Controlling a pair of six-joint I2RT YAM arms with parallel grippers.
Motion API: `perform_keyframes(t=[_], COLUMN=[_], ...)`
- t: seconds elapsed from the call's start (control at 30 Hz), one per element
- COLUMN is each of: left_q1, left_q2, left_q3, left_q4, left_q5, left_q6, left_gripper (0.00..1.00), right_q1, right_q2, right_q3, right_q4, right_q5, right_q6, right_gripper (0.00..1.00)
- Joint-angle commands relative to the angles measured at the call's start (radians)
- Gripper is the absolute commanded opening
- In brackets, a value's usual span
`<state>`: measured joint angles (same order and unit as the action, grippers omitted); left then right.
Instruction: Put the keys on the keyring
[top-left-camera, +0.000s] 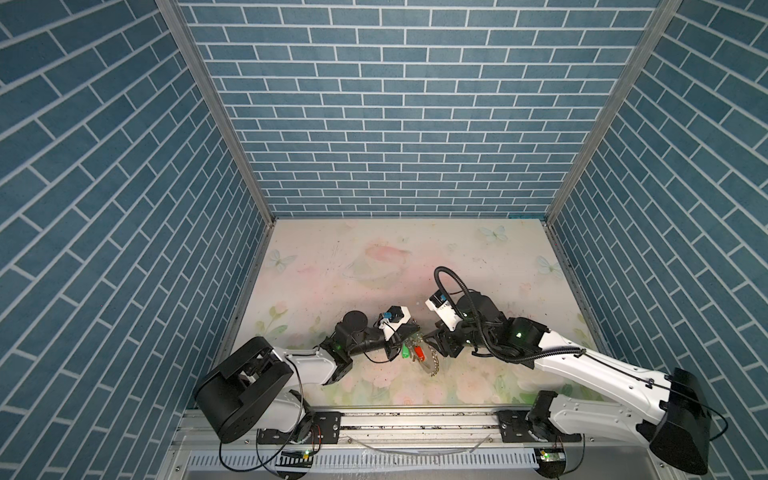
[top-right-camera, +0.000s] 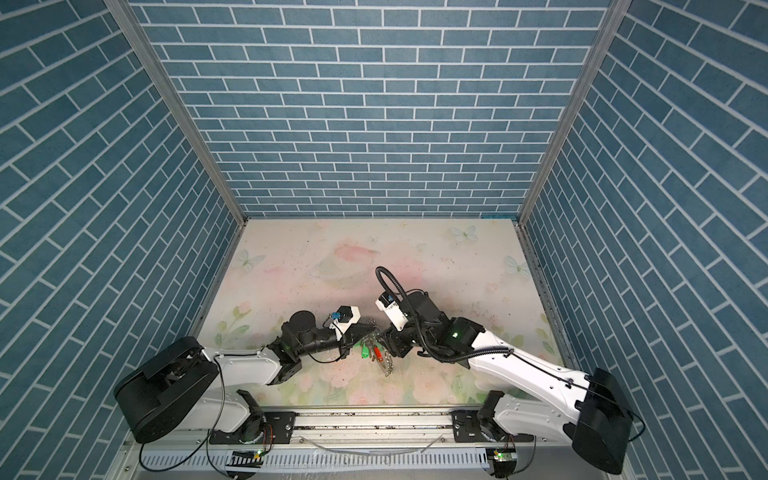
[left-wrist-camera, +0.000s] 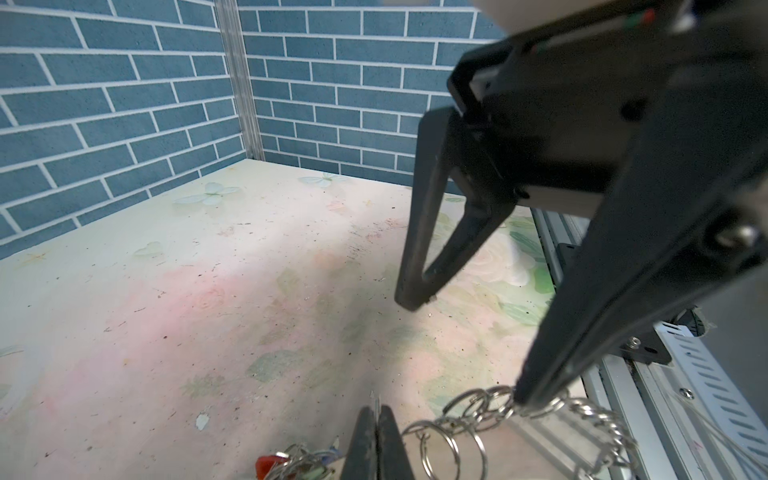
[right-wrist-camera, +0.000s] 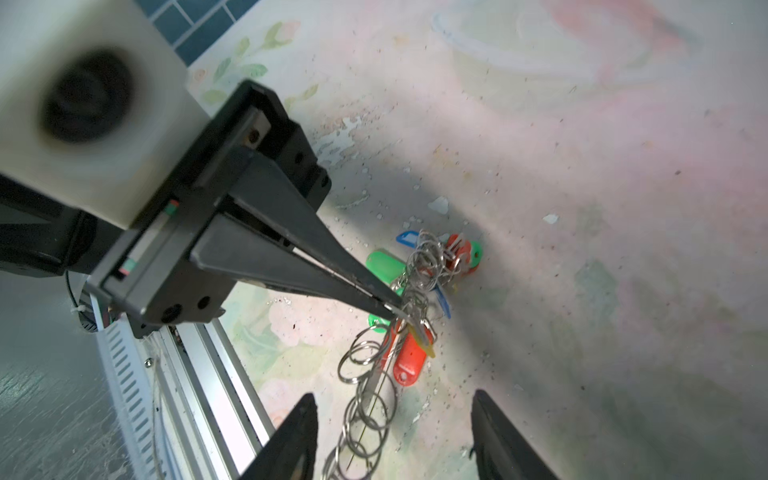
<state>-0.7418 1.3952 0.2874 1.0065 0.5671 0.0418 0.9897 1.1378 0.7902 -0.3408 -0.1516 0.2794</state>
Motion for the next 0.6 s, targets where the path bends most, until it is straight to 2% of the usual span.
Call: perform_keyframes(t=[0.0, 0.1, 0.57], left_q1=[0.005, 0.005, 0.005], left_q2=[0.008, 0.01, 0.034], left_q3=[0.025, 0.025, 0.038], left_q4=[0.036, 0.038, 0.035], left_q5=[-0.001, -0.004, -0.019], left_q6=[0.007, 0.007, 0.005], left_gripper=[0.0, 0.0, 0.0], right_q1=[0.016, 0.02, 0.023], right_q2=[0.037, 0.069, 0.192], right_q3=[0.053, 0.062, 0.122], right_q4=[-0.05, -0.059, -0.108], right_q5=[0.018, 0.022, 0.027], right_q6=[0.084, 0.095, 0.089], right_gripper=[0.57, 0.54, 0.21])
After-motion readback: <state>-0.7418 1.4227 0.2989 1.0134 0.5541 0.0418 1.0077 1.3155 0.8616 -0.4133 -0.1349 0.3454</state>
